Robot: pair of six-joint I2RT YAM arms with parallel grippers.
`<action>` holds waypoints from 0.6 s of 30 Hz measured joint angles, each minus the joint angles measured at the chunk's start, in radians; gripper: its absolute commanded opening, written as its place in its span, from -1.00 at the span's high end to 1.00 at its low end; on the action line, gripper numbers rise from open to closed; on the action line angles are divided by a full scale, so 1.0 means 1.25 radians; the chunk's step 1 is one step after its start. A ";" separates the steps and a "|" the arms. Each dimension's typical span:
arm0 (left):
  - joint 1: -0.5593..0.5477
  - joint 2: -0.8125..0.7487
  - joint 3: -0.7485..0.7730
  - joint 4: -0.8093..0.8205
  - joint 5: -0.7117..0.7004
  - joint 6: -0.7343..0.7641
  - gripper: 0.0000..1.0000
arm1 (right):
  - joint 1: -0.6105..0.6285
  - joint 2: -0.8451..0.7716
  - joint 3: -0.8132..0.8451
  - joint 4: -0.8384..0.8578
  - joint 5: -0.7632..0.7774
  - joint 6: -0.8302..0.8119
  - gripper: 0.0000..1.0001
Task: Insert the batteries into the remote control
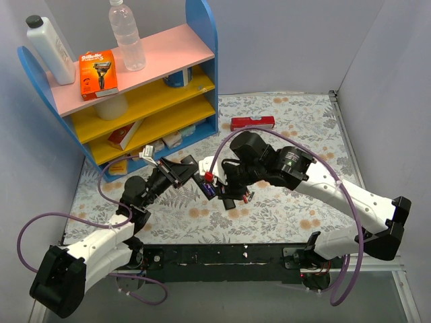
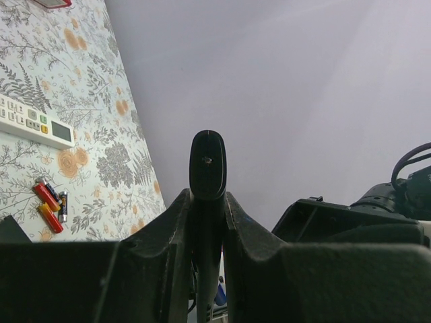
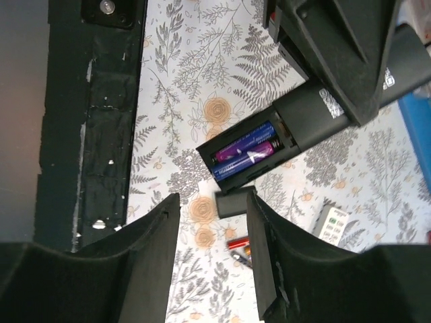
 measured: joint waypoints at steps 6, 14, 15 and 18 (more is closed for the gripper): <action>0.000 -0.008 0.005 -0.018 0.016 0.000 1.00 | 0.032 0.015 -0.003 0.029 0.024 -0.074 0.13; 0.000 -0.009 0.005 -0.030 0.027 0.000 1.00 | 0.051 0.026 -0.003 0.041 0.027 -0.107 0.27; 0.000 -0.009 0.005 -0.030 0.028 0.000 1.00 | 0.052 0.028 -0.003 0.041 0.027 -0.110 0.27; -0.001 -0.009 0.008 -0.034 0.030 0.000 1.00 | 0.060 0.038 -0.003 0.039 0.023 -0.115 0.28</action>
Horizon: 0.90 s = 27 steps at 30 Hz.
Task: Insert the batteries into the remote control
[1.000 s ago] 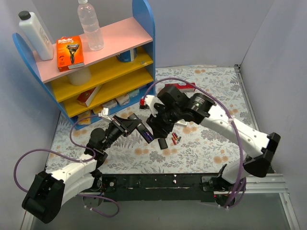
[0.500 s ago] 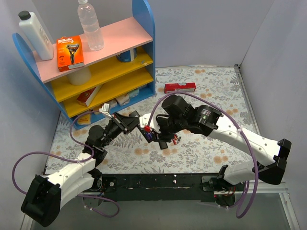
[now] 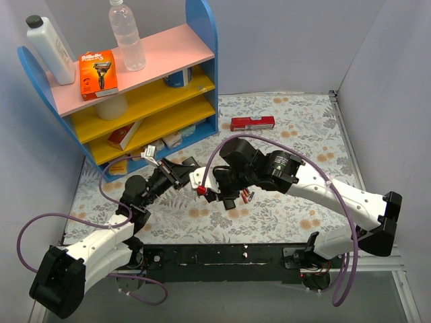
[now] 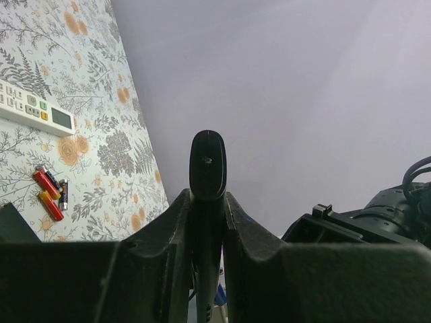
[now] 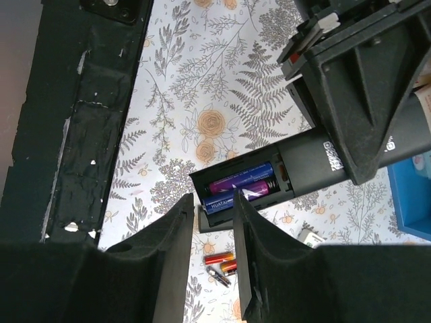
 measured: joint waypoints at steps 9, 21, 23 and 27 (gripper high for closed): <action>-0.001 -0.002 0.009 -0.009 0.003 0.000 1.00 | 0.013 0.013 -0.030 0.000 0.002 -0.004 0.38; -0.001 -0.014 0.009 -0.020 0.003 0.000 1.00 | 0.026 0.013 -0.027 -0.002 0.001 -0.002 0.26; -0.001 -0.014 0.009 -0.020 0.003 0.000 1.00 | 0.027 0.013 -0.017 -0.004 0.001 -0.002 0.22; -0.001 -0.014 0.009 -0.020 0.003 0.000 1.00 | 0.027 0.009 0.004 -0.004 0.011 -0.003 0.19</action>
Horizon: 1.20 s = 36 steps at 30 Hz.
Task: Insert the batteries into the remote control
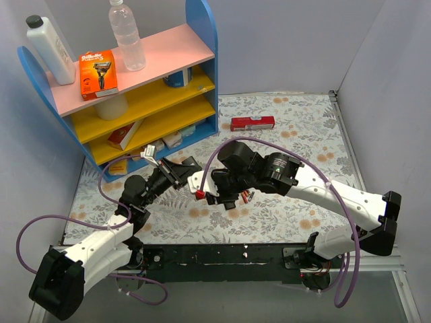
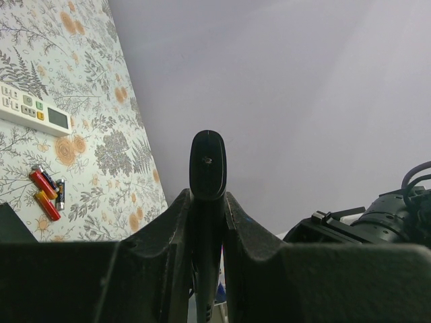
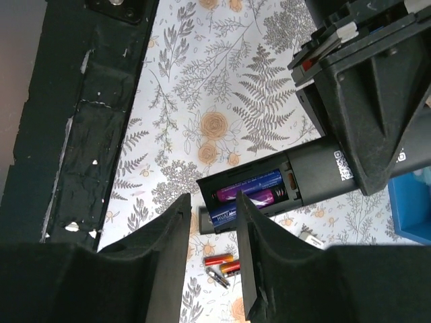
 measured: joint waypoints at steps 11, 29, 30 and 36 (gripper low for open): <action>0.000 0.000 0.000 0.000 0.005 0.000 1.00 | 0.000 -0.007 -0.006 -0.030 0.055 -0.014 0.23; 0.000 0.001 0.000 0.001 0.012 0.000 1.00 | 0.000 -0.013 -0.039 -0.015 0.069 -0.003 0.35; 0.000 0.001 0.000 0.001 0.012 0.000 1.00 | 0.000 -0.013 -0.039 -0.015 0.070 0.000 0.31; 0.000 0.000 0.000 0.001 0.012 0.000 1.00 | 0.000 -0.013 -0.039 -0.015 0.073 0.009 0.20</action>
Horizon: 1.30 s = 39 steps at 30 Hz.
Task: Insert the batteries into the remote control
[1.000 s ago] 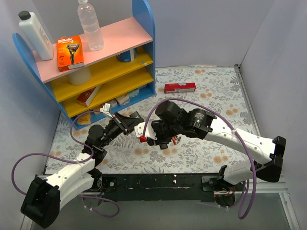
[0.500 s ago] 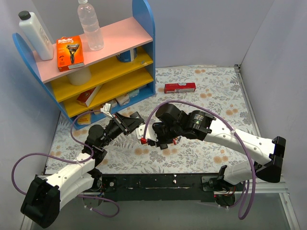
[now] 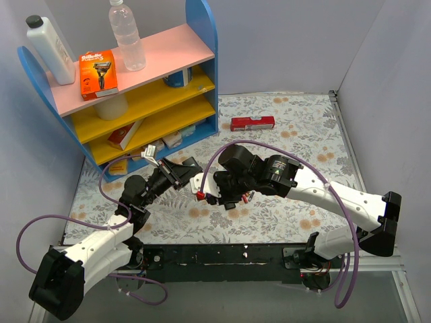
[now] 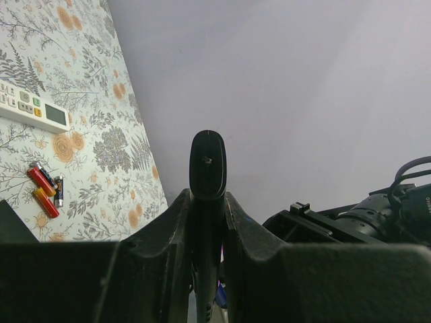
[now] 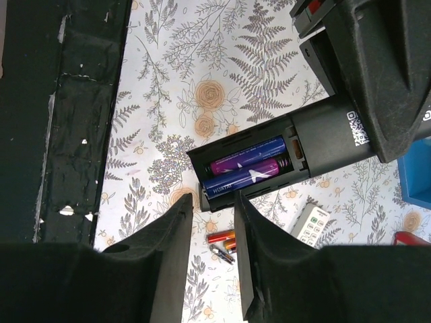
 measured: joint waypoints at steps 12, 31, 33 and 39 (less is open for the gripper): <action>0.000 0.000 0.000 0.000 0.000 0.000 1.00 | 0.000 0.000 0.000 0.007 0.021 0.021 0.28; 0.000 0.010 0.002 0.001 0.005 0.000 1.00 | 0.000 0.000 0.000 0.013 0.019 0.033 0.28; 0.000 0.011 0.003 0.001 0.005 0.000 1.00 | 0.000 0.001 0.000 0.017 0.022 0.035 0.29; 0.000 0.011 0.004 0.001 0.005 0.000 1.00 | 0.000 0.007 0.000 0.022 0.023 0.039 0.42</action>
